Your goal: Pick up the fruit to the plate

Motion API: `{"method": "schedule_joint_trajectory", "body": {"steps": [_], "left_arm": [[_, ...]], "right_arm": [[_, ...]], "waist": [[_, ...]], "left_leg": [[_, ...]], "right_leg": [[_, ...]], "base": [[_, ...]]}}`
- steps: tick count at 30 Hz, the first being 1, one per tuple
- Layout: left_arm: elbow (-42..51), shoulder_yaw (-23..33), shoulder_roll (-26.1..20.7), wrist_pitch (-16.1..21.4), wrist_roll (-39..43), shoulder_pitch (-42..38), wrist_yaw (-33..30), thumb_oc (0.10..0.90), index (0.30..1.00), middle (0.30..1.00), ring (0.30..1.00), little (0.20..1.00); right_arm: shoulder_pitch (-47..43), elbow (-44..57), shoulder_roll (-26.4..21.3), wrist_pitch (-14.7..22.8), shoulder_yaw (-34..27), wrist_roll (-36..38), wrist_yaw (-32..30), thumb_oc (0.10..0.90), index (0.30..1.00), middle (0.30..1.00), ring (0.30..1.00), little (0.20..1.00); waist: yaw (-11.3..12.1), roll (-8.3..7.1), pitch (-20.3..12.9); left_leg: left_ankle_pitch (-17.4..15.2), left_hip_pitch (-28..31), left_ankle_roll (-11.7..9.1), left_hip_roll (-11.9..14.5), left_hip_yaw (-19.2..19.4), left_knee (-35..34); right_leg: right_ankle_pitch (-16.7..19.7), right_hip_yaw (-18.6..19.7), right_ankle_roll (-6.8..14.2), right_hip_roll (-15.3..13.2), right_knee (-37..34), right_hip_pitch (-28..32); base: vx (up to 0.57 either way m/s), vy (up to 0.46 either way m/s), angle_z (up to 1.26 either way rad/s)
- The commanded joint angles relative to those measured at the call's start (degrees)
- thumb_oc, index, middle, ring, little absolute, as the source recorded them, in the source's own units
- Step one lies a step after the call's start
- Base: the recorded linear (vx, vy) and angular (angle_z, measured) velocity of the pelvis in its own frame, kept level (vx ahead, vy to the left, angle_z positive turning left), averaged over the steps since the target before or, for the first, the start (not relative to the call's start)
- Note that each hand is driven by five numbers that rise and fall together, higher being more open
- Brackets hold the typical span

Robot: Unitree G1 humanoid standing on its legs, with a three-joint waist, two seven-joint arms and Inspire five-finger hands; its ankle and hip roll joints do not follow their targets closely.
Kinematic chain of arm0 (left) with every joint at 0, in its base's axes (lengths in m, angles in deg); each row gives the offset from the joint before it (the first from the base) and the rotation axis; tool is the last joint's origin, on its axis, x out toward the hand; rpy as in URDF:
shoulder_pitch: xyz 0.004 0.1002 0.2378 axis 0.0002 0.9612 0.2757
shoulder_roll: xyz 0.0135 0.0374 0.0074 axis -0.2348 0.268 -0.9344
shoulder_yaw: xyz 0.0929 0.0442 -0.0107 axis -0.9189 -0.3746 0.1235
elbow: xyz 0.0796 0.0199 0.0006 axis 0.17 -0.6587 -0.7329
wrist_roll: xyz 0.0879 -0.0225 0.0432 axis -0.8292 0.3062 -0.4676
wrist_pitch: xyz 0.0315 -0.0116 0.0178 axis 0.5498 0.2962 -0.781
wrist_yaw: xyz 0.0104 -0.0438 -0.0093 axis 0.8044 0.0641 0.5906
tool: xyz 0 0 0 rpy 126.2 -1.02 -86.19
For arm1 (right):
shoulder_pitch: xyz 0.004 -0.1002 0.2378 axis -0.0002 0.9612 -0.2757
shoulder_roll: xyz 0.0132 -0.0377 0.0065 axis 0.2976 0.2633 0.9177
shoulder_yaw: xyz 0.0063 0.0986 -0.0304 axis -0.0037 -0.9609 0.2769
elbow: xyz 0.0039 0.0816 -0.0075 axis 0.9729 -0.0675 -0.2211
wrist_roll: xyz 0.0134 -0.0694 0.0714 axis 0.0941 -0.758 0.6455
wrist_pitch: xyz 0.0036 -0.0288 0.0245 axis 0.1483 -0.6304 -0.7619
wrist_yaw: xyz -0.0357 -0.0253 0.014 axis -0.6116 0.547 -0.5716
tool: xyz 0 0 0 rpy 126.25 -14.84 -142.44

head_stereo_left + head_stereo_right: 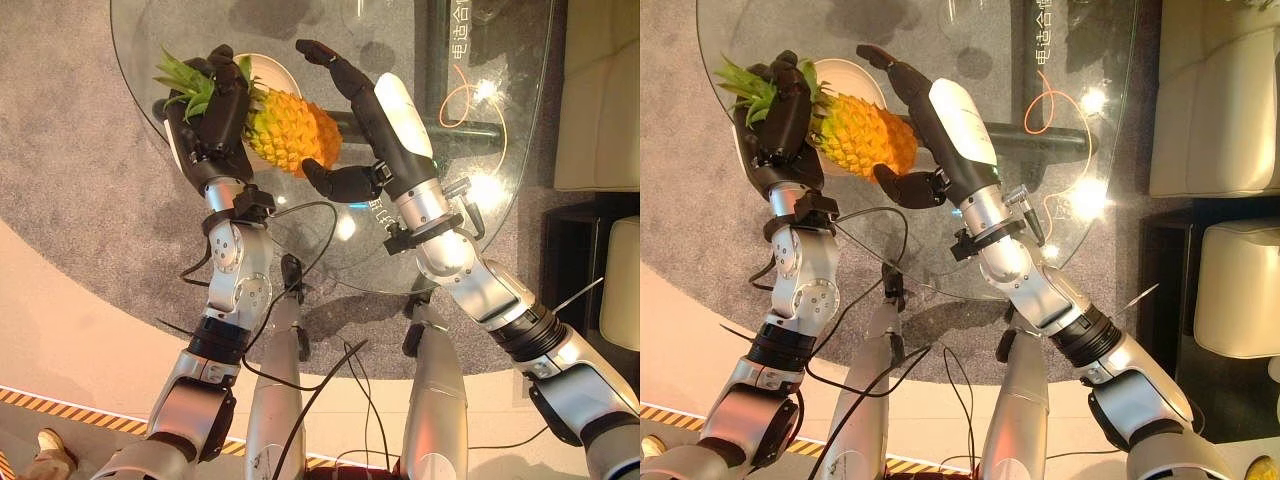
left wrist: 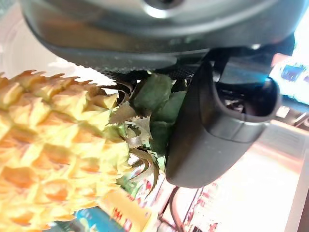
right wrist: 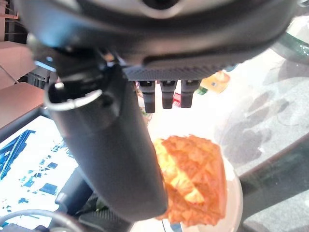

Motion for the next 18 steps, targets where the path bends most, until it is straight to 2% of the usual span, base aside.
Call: {"method": "schedule_joint_trajectory", "body": {"steps": [1,9,18], "left_arm": [[7.0,3.0,-2.0,9.3,-8.0,-6.6,-1.7,0.100,0.300,0.300,0.300,0.200],[6.0,4.2,-1.9,10.9,-13.5,-8.0,-7.6,0.100,0.300,0.300,0.300,0.200],[2.7,5.8,-3.8,13.1,-22.7,-9.1,-12.8,0.100,0.300,0.300,0.300,0.200]], "right_arm": [[-7.2,7.3,2.3,5.3,-3.3,-2.2,-3.1,0.800,0.900,0.900,0.900,0.900],[-7.4,5.8,1.9,3.5,-3.9,-2.6,-6.4,0.800,0.900,0.900,0.900,0.900],[-3.9,2.3,-0.9,3.2,-8.3,-4.0,-12.6,0.800,0.900,0.900,0.900,0.900]], "waist": [[0.8,-0.42,-1.1],[0.5,-0.58,-1.1],[-0.8,-0.94,-1.1]], "left_leg": [[-2.6,-0.5,-2.8,2.2,-2.4,2.5],[-2.4,-0.3,-2.9,2.3,-2.2,2.2],[-2.6,0.0,-3.1,2.8,-1.6,2.1]], "right_leg": [[5.8,-1.4,2.4,-1.3,-8.5,3.2],[6.0,-1.3,2.3,-1.2,-8.8,3.3],[5.9,-0.6,2.4,-0.9,-8.7,3.1]], "base": [[0.00,0.000,0.00],[0.00,0.000,0.00],[0.00,0.000,0.00]]}}
